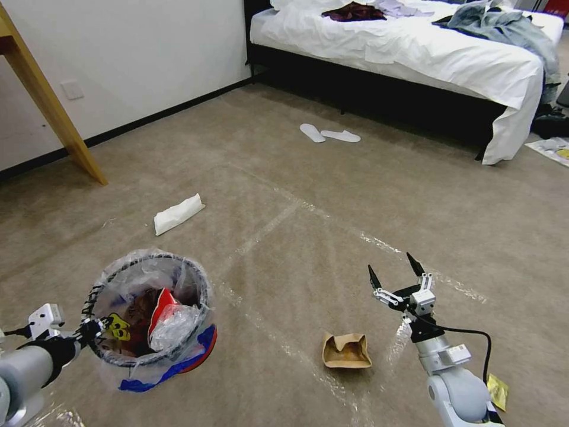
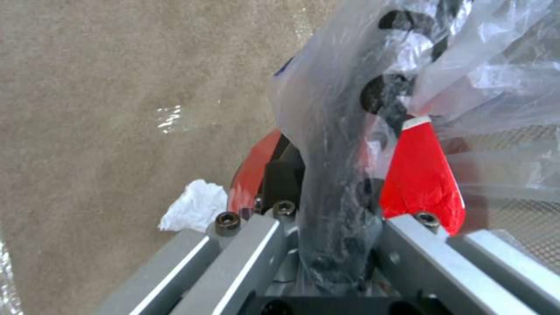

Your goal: Pick up the trash bin and place the garbage on the floor into it.

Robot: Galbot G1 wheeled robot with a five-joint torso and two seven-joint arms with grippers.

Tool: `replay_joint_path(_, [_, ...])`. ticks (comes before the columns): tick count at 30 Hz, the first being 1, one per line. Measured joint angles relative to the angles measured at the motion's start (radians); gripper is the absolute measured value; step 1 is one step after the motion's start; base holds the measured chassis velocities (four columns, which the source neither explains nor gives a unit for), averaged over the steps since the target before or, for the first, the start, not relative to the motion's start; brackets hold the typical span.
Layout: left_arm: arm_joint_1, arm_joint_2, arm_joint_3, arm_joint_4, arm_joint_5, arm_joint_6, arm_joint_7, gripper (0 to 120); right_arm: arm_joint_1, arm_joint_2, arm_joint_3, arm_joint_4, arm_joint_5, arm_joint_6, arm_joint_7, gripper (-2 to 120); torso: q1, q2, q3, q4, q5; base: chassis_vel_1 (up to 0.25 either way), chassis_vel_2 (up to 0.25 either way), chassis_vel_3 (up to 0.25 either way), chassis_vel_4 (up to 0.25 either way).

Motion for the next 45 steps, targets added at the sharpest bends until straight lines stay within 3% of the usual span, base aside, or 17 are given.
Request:
replay_joint_path(2, [0.000, -0.001, 0.002, 0.001, 0.000, 0.000, 0.004, 1, 0.011, -0.042, -0.012, -0.006, -0.009, 0.000, -0.008, 100, 0.000, 0.000, 0.000, -0.0001, -0.0001, 0.000, 0.000, 0.000, 0.000])
replay_joint_path(4, [0.001, 0.000, 0.005, 0.002, 0.000, 0.000, 0.006, 1, 0.044, -0.169, -0.053, -0.015, -0.008, -0.017, -0.016, 100, 0.000, 0.000, 0.000, 0.0002, -0.0002, 0.000, 0.000, 0.000, 0.000])
replay_joint_path(5, [0.001, 0.000, 0.005, 0.002, 0.000, 0.000, 0.006, 1, 0.044, -0.169, -0.053, -0.015, -0.008, -0.017, -0.016, 100, 0.000, 0.000, 0.000, 0.0002, -0.0002, 0.000, 0.000, 0.000, 0.000])
replay_joint_path(6, [0.002, 0.003, 0.005, 0.003, 0.000, 0.000, 0.006, 1, 0.070, -0.239, -0.084, -0.025, 0.000, -0.026, -0.021, 100, 0.000, 0.000, 0.000, 0.0001, -0.0009, 0.000, 0.000, 0.000, 0.000])
replay_joint_path(9, [0.001, 0.006, 0.005, 0.004, 0.001, -0.001, 0.006, 1, 0.109, -0.340, -0.141, -0.041, 0.045, -0.054, -0.055, 100, 0.000, 0.000, 0.000, 0.0005, 0.0001, 0.000, 0.000, 0.000, 0.000])
replay_joint_path(12, [0.001, 0.006, 0.006, 0.006, 0.001, -0.001, 0.006, 1, 0.128, -0.384, -0.172, -0.050, 0.084, -0.064, -0.090, 100, 0.000, 0.000, 0.000, -0.0002, 0.0006, 0.000, 0.000, 0.000, 0.000])
replay_joint_path(13, [-0.004, 0.003, 0.012, 0.013, 0.005, -0.001, 0.008, 1, 0.196, -0.554, -0.275, -0.070, 0.209, -0.119, -0.217, 100, 0.000, 0.000, 0.000, 0.0003, -0.0006, 0.000, 0.000, 0.000, 0.000])
replay_joint_path(14, [-0.004, 0.003, 0.012, 0.013, 0.005, -0.001, 0.008, 1, 0.196, -0.554, -0.275, -0.070, 0.209, -0.119, -0.217, 100, 0.000, 0.000, 0.000, 0.0003, -0.0006, 0.000, 0.000, 0.000, 0.000])
replay_joint_path(16, [-0.009, -0.006, 0.014, 0.021, 0.010, -0.001, 0.011, 1, 0.286, -0.705, -0.394, -0.088, 0.279, -0.164, -0.404, 100, 0.000, 0.000, 0.000, 0.0002, 0.0004, 0.000, 0.000, 0.000, 0.000])
replay_joint_path(17, [-0.009, -0.006, 0.014, 0.021, 0.010, -0.001, 0.011, 1, 0.286, -0.705, -0.394, -0.088, 0.279, -0.164, -0.404, 100, 0.000, 0.000, 0.000, 0.0002, 0.0004, 0.000, 0.000, 0.000, 0.000])
replay_joint_path(19, [-0.014, -0.014, 0.015, 0.031, 0.019, 0.000, 0.015, 1, 0.409, -0.792, -0.523, -0.110, 0.261, -0.192, -0.529, 100, 0.000, 0.000, 0.000, 0.0000, -0.0014, 0.000, 0.000, 0.000, 0.000])
replay_joint_path(24, [-0.022, -0.027, 0.019, 0.037, 0.028, 0.001, 0.019, 1, 0.539, -0.833, -0.672, -0.140, 0.220, -0.198, -0.647, 100, 0.000, 0.000, 0.000, 0.0002, -0.0002, 0.000, 0.000, 0.000, 0.000])
replay_joint_path(25, [-0.027, -0.032, 0.023, 0.041, 0.031, 0.002, 0.022, 1, 0.593, -0.837, -0.733, -0.151, 0.198, -0.192, -0.741, 100, 0.000, 0.000, 0.000, 0.0001, -0.0005, 0.000, 0.000, 0.000, 0.000])
replay_joint_path(27, [-0.029, -0.034, 0.024, 0.044, 0.035, 0.001, 0.023, 1, 0.615, -0.832, -0.756, -0.155, 0.173, -0.192, -0.787, 100, 0.000, 0.000, 0.000, -0.0001, 0.0000, 0.000, 0.000, 0.000, 0.000])
replay_joint_path(30, [-0.033, -0.035, 0.028, 0.051, 0.041, 0.002, 0.024, 1, 0.686, -0.786, -0.812, -0.181, 0.028, -0.188, -0.855, 100, 0.000, 0.000, 0.000, 0.0001, -0.0004, 0.000, 0.000, 0.000, 0.000])
replay_joint_path(34, [-0.029, -0.038, 0.028, 0.054, 0.048, 0.002, 0.025, 1, 0.746, -0.723, -0.892, -0.243, -0.086, -0.144, -0.869, 100, 0.000, 0.000, 0.000, 0.0004, -0.0001, 0.000, 0.000, 0.000, 0.000])
replay_joint_path(45, [-0.018, -0.063, 0.031, 0.055, 0.079, 0.003, 0.032, 1, 0.741, -0.651, -0.966, -0.319, -0.152, -0.119, -0.860, 100, 0.000, 0.000, 0.000, 0.0002, -0.0003, 0.000, 0.000, 0.000, 0.000])
